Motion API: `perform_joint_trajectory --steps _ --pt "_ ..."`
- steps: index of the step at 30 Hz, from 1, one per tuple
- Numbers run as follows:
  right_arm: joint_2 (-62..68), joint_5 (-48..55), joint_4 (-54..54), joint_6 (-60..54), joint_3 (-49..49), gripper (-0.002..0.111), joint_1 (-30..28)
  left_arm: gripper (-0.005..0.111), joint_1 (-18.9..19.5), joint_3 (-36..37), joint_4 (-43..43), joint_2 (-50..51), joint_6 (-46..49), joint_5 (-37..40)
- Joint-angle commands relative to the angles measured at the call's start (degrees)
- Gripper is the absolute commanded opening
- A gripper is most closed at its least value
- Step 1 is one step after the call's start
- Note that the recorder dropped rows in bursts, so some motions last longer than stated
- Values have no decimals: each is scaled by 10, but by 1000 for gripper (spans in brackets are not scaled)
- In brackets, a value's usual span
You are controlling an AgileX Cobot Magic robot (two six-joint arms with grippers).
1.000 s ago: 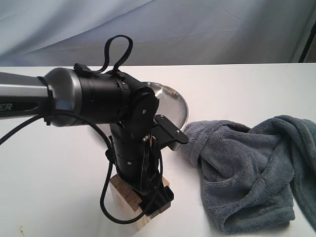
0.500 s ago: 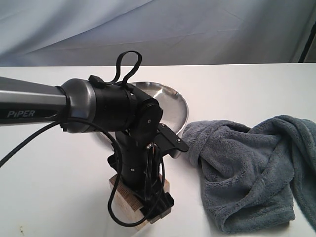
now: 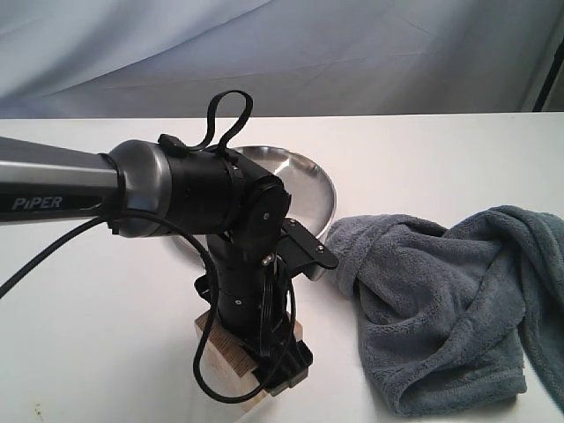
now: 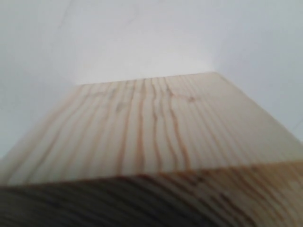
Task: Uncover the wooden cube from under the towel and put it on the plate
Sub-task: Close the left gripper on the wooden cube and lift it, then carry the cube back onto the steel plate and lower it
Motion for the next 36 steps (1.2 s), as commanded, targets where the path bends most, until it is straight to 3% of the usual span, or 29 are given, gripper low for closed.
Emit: perform_joint_trajectory --steps 1,18,23,28,33,36 --pt "-4 7 3 2 1 3 0 94 1 1 -3 -2 1 -7" --pt "-4 7 3 2 1 3 0 92 1 1 -3 -2 1 -5" --pt "-4 7 3 2 1 3 0 70 1 1 -3 -2 1 -7" --pt "-4 7 3 2 1 3 0 30 1 1 -3 -2 1 -7" --pt "-4 7 3 2 1 3 0 2 1 1 9 -2 1 -5" --pt "-4 7 3 2 1 3 0 0 1 -10 26 -3 3 18"
